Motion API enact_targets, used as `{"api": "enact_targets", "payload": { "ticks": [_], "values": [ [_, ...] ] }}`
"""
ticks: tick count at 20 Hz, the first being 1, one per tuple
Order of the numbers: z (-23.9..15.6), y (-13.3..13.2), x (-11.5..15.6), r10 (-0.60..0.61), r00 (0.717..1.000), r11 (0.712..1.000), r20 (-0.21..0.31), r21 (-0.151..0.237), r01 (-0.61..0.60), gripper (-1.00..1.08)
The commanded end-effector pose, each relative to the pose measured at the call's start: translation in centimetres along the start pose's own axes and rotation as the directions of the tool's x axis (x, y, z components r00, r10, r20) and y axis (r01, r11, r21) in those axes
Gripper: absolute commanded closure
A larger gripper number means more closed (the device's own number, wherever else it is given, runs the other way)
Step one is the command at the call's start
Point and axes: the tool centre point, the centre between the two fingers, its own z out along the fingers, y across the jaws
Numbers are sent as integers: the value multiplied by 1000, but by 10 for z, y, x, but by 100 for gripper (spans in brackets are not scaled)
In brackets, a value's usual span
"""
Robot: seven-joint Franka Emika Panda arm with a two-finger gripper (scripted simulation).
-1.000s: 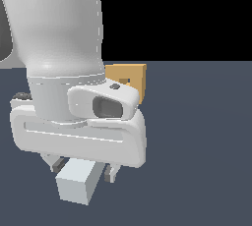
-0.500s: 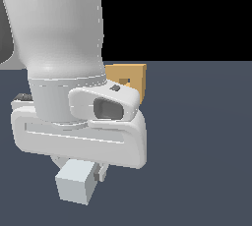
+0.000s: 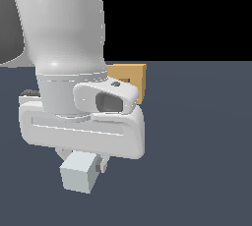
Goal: Insert the peg into the horizontal hole in a box.
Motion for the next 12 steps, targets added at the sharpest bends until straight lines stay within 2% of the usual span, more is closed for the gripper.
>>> {"api": "enact_targets", "payload": {
  "ticks": [1,6,12],
  "values": [
    [-4,0,13,1,1000,1000,0,-3,-1,108],
    [-14,-5,49,10,1000,1000,0,-3,-10,108],
    [-30,-12,112,25,1000,1000,0,-3,-25,108]
  ]
}}
